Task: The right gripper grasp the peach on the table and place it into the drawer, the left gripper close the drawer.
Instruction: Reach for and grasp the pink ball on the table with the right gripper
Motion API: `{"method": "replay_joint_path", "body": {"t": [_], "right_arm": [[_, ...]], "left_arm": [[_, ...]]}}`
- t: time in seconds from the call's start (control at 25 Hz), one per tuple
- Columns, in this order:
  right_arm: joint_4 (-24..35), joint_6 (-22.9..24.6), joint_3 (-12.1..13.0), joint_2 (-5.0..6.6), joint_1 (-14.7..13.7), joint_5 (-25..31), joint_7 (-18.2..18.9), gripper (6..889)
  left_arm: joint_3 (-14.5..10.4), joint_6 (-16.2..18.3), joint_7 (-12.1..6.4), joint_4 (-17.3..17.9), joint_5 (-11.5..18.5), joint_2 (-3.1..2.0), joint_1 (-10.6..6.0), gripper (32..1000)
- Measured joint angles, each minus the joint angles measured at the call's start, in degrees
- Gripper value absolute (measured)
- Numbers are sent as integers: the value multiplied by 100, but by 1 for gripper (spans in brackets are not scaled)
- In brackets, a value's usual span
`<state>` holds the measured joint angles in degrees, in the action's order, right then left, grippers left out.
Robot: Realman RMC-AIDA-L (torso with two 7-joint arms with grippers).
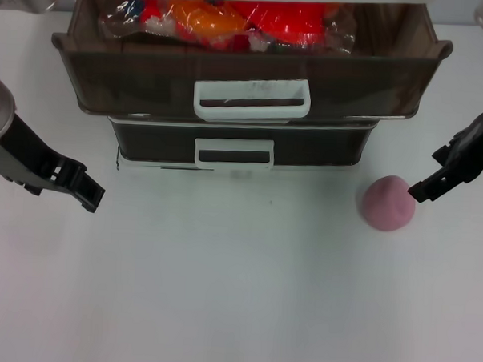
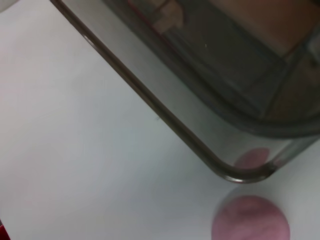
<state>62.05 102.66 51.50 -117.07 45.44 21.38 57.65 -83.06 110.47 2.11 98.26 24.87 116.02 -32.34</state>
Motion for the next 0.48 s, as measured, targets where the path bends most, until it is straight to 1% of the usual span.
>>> {"method": "replay_joint_path", "body": {"t": [0.48], "right_arm": [[0,-10,0,0,-9,16,-2,822]], "left_arm": [[-3,0,0,0,0,8,0,801]]}}
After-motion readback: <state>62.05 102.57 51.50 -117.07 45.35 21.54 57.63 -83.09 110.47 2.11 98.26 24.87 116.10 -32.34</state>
